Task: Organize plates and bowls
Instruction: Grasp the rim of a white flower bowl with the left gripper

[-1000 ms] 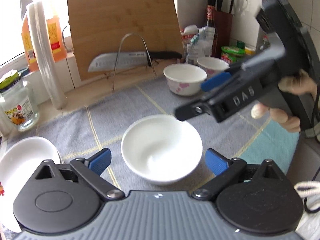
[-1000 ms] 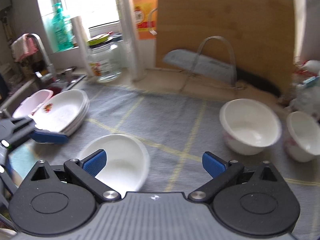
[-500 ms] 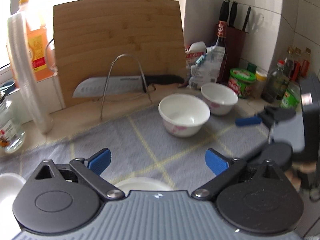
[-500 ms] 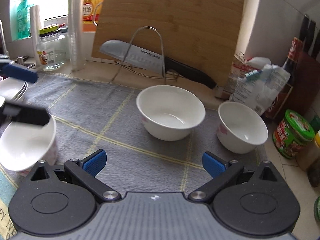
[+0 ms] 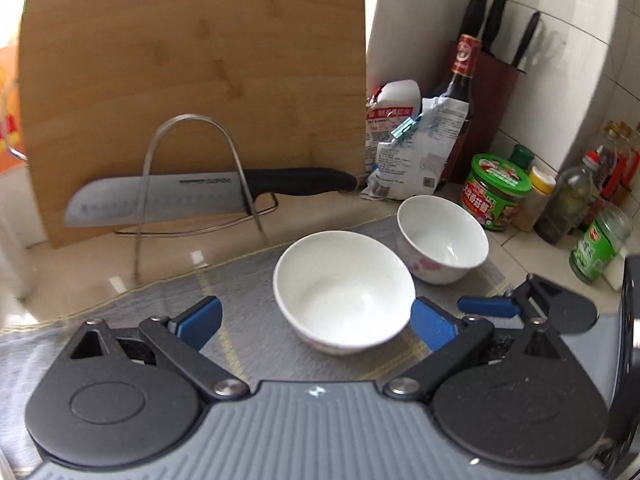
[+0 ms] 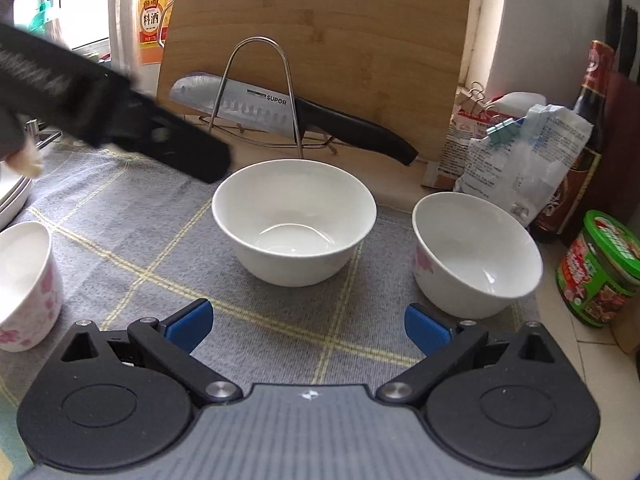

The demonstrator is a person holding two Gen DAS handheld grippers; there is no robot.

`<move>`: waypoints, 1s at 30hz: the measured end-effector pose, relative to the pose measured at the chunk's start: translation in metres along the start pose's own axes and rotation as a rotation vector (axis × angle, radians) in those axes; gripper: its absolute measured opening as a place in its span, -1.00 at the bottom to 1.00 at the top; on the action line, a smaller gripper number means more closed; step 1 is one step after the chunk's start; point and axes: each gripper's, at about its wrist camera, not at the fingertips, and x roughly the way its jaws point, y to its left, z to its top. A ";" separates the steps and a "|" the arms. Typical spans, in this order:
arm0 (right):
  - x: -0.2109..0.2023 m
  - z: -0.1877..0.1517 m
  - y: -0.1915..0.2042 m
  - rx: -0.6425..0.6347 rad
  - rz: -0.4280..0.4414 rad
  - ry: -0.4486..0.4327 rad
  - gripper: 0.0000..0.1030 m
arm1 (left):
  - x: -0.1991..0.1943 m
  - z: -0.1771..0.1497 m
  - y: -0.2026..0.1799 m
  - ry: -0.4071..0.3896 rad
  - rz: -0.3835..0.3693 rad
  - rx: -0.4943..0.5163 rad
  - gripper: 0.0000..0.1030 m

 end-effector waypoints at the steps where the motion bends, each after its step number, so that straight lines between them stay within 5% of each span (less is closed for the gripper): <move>1: 0.003 0.001 -0.002 -0.002 0.007 -0.001 1.00 | 0.007 0.003 0.001 0.010 -0.001 -0.011 0.94; 21: 0.042 0.017 -0.010 -0.053 0.104 -0.046 0.99 | 0.086 0.027 -0.001 0.131 -0.001 -0.003 0.89; 30: 0.039 0.022 -0.017 -0.049 0.136 -0.090 0.90 | 0.092 0.030 -0.002 0.135 -0.033 0.006 0.64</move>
